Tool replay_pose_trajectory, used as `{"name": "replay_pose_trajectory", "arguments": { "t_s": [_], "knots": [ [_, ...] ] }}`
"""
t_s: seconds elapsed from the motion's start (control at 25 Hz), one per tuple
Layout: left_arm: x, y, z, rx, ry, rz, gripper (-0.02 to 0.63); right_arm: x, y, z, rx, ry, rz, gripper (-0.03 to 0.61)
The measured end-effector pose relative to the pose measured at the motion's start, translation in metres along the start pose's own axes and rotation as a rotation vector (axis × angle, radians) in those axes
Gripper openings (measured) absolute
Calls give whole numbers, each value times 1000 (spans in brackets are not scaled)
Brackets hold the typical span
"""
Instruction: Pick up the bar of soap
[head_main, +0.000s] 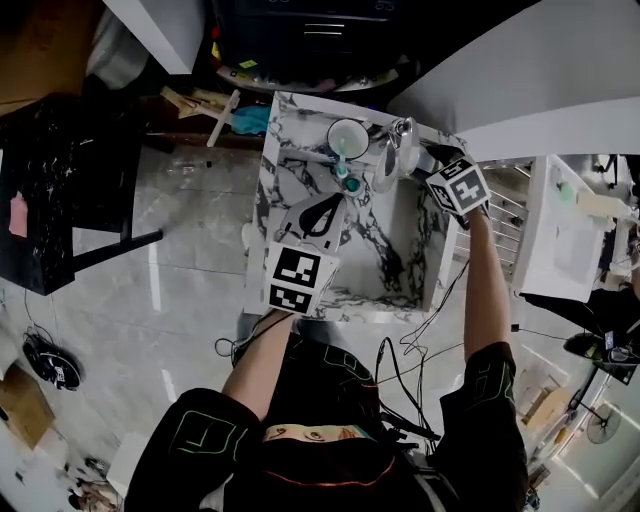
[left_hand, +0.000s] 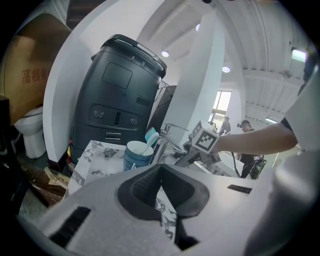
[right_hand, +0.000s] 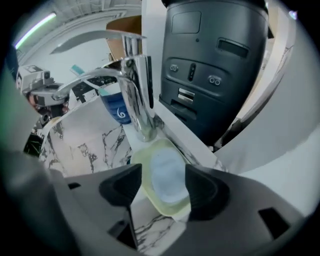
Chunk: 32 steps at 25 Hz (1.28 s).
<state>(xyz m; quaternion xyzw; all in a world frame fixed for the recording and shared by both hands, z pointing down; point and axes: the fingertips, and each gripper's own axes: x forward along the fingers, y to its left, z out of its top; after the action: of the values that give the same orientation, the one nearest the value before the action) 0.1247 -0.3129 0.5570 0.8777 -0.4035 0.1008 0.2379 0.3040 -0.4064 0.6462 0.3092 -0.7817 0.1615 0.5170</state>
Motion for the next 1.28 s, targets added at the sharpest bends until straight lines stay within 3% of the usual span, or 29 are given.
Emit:
{"name": "replay_pose_trajectory", "arguments": {
  "t_s": [0.24, 0.4, 0.68, 0.88, 1.12, 1.28],
  "knots": [
    [3, 3, -9, -17, 10, 1, 6, 16, -5, -4, 3, 96, 33, 307],
    [4, 5, -12, -26, 13, 7, 6, 25, -1, -11, -16, 169, 73, 296],
    [6, 6, -16, -40, 19, 10, 8, 28, 1, -8, 6, 134, 121, 293],
    [2, 6, -14, -32, 19, 12, 6, 27, -4, -6, 40, 122, 62, 284],
    [-6, 7, -3, -13, 6, 19, 6, 18, -8, -6, -25, 142, -57, 272],
    [-11, 3, 0, 3, 3, 17, 6, 5, -7, 0, 14, 67, -70, 270]
  ]
}}
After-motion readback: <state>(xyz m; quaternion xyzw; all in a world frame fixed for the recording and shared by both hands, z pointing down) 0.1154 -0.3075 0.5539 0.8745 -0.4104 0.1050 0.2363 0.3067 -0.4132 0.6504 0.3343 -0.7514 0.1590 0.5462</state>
